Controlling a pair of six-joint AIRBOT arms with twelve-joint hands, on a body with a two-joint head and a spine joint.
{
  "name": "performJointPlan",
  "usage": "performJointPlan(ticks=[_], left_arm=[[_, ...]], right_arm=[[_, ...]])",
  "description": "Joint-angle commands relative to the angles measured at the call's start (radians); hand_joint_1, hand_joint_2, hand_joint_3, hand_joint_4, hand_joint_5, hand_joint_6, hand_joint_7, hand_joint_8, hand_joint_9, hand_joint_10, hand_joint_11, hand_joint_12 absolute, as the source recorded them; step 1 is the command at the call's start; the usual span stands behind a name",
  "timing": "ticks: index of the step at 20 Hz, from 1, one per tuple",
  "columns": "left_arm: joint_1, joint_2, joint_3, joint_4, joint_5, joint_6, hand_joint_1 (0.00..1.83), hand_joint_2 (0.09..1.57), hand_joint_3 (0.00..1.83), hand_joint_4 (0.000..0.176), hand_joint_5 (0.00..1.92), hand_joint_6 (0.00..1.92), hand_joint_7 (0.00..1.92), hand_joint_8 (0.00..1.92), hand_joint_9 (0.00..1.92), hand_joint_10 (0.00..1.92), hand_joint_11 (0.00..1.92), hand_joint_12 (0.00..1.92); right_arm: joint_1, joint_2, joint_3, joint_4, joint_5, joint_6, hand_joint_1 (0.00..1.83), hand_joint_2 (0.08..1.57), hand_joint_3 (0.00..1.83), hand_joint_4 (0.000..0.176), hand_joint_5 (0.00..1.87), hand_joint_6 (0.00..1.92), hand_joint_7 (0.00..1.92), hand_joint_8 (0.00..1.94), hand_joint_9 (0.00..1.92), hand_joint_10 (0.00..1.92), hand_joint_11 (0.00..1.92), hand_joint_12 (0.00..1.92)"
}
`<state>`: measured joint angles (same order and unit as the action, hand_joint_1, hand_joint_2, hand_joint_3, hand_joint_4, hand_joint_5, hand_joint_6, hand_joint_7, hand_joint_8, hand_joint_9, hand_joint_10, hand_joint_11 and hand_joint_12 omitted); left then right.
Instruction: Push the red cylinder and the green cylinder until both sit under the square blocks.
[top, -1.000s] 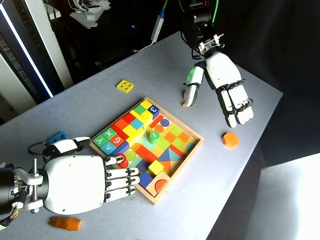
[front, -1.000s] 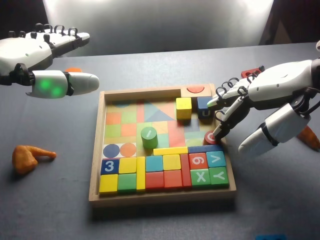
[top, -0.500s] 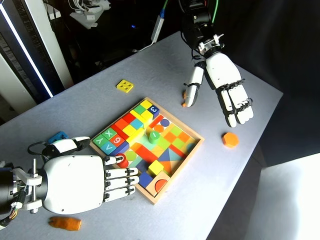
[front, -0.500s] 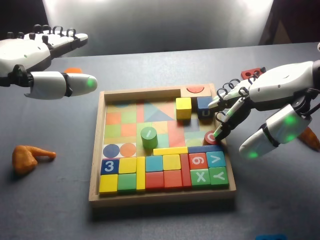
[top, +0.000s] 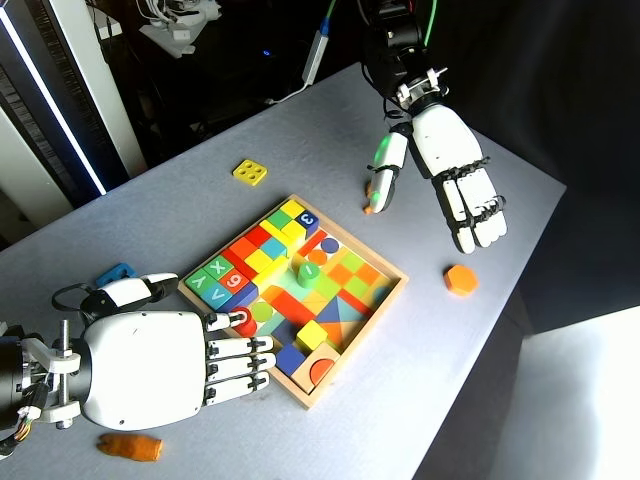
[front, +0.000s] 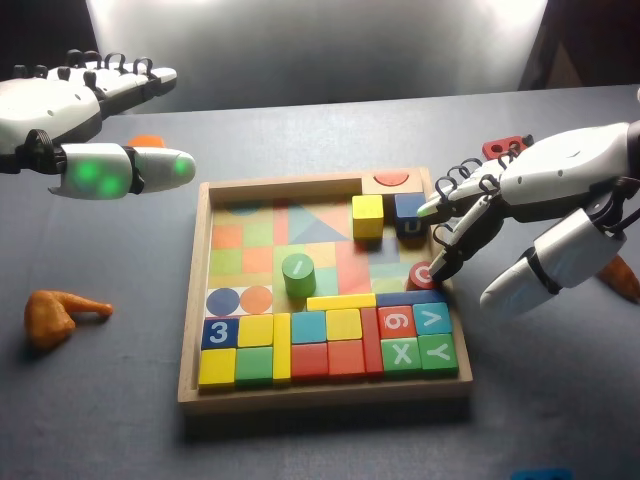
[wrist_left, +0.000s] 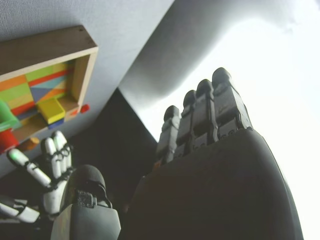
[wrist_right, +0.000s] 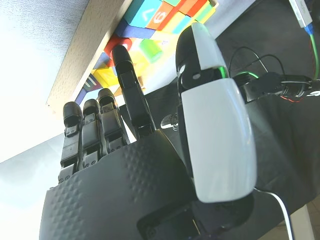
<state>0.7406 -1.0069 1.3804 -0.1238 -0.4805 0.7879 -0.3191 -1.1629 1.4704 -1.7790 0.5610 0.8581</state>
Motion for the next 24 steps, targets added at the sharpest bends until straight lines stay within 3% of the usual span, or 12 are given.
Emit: performJointPlan(ticks=[1,2,6,9,10,11,12,15,17,18,20,24], left_arm=[[-0.006,0.008,-0.001,-0.013,-0.113,-0.001,0.00,1.09,0.00,0.089,0.00,0.00,0.00,0.00,0.00,0.00,0.01,0.00],[-0.006,0.008,-0.001,-0.013,-0.113,-0.001,0.00,1.08,0.00,0.098,0.00,0.00,0.00,0.00,0.00,0.00,0.00,0.00],[-0.007,0.008,0.001,-0.015,-0.113,-0.001,0.00,1.07,0.00,0.115,0.00,0.00,0.00,0.00,0.00,0.00,0.03,0.01],[-0.007,0.008,0.002,-0.016,-0.113,-0.001,0.00,1.08,0.00,0.103,0.00,0.00,0.00,0.00,0.00,0.00,0.02,0.01],[-0.008,0.008,0.002,-0.016,-0.113,-0.001,0.00,1.08,0.00,0.116,0.00,0.00,0.00,0.00,0.00,0.00,0.02,0.01],[-0.008,0.007,0.003,-0.017,-0.113,-0.001,0.00,1.07,0.00,0.122,0.00,0.00,0.00,0.00,0.00,0.00,0.02,0.01],[-0.009,0.007,0.003,-0.017,-0.113,-0.001,0.00,1.08,0.00,0.111,0.00,0.00,0.00,0.00,0.00,0.00,0.00,0.01],[-0.014,0.004,0.005,-0.017,-0.111,-0.001,0.00,1.07,0.00,0.128,0.00,0.00,0.00,0.00,0.00,0.00,0.02,0.01],[-0.021,-0.001,0.009,-0.017,-0.103,0.004,0.00,1.06,0.00,0.141,0.00,0.00,0.00,0.00,0.00,0.00,0.06,0.03],[-0.023,-0.003,0.010,-0.017,-0.101,0.006,0.00,1.05,0.00,0.159,0.00,0.00,0.00,0.00,0.01,0.00,0.11,0.06],[-0.023,-0.004,0.012,-0.017,-0.098,0.009,0.00,1.07,0.00,0.116,0.00,0.00,0.00,0.00,0.00,0.00,0.07,0.05],[-0.030,-0.017,0.022,-0.016,-0.088,0.013,0.00,1.10,0.00,0.140,0.00,0.00,0.00,0.00,0.00,0.00,0.00,0.25]], right_arm=[[0.018,0.007,-0.002,0.041,0.006,-0.002,0.23,1.09,0.00,0.131,0.60,0.00,0.02,0.00,0.00,0.00,0.00,0.39],[0.029,0.007,-0.004,0.062,0.006,-0.024,0.24,1.08,0.00,0.124,0.59,0.00,0.03,0.00,0.00,0.00,0.00,0.28],[0.073,0.005,-0.012,0.145,0.010,-0.103,0.29,1.08,0.00,0.086,0.60,0.01,0.05,0.01,0.00,0.00,0.00,0.27],[0.101,0.005,-0.019,0.190,0.016,-0.152,0.36,1.08,0.00,0.058,0.62,0.00,0.04,0.00,0.00,0.00,0.00,0.19],[0.108,0.005,-0.021,0.210,0.021,-0.168,0.38,1.08,0.00,0.036,0.63,0.00,0.05,0.00,0.00,0.00,0.00,0.28],[0.112,0.005,-0.022,0.223,0.023,-0.178,0.36,1.09,0.00,0.032,0.64,0.00,0.05,0.00,0.00,0.00,0.00,0.36],[0.114,0.002,-0.023,0.236,0.026,-0.189,0.35,1.07,0.00,0.042,0.63,0.00,0.04,0.00,0.00,0.00,0.00,0.38],[0.106,-0.017,-0.023,0.238,0.032,-0.194,0.37,1.05,0.00,0.033,0.63,0.00,0.06,0.01,0.00,0.00,0.00,0.53],[0.094,-0.037,-0.022,0.238,0.035,-0.201,0.33,1.05,0.00,0.056,0.61,0.00,0.08,0.01,0.00,0.00,0.00,0.55],[0.091,-0.045,-0.020,0.238,0.036,-0.204,0.32,1.05,0.00,0.077,0.62,0.00,0.09,0.01,0.00,0.00,0.00,0.56],[0.084,-0.080,-0.003,0.238,0.043,-0.206,0.33,1.03,0.00,0.101,0.59,0.00,0.08,0.00,0.00,0.00,0.00,0.32],[0.069,-0.124,0.020,0.246,0.044,-0.213,0.29,1.05,0.00,0.118,0.57,0.00,0.07,0.00,0.00,0.00,0.00,0.48]])
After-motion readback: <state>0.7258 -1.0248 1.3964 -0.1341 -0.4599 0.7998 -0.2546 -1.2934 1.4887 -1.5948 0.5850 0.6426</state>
